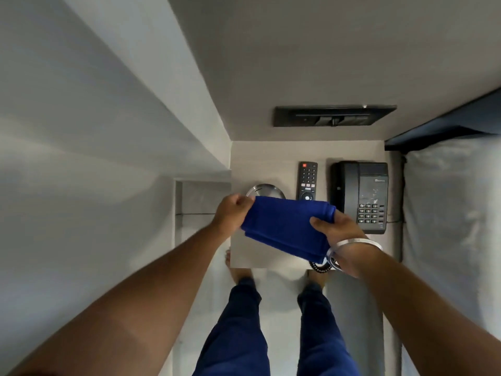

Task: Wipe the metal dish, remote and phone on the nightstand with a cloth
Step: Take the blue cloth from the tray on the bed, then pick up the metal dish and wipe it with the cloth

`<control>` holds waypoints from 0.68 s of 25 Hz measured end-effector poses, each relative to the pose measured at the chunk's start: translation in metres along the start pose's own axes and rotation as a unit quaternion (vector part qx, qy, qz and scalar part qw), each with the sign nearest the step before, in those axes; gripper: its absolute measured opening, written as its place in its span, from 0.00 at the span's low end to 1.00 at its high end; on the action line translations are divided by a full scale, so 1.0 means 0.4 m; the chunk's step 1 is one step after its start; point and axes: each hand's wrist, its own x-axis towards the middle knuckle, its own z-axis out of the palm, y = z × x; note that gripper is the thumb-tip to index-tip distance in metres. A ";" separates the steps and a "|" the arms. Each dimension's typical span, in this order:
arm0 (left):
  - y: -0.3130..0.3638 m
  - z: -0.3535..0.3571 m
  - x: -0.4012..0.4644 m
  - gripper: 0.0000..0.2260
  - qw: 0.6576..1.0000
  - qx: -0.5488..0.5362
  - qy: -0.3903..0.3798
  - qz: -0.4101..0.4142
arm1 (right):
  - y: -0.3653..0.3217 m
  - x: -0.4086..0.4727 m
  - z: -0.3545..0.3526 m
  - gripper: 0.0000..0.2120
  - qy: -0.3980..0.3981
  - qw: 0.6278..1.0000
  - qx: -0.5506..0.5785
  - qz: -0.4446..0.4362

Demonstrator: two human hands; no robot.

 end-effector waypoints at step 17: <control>0.308 -0.060 -0.237 0.17 0.964 -0.255 -0.049 -0.047 | -0.378 -0.387 -0.196 0.08 -0.001 0.916 -0.162 -0.367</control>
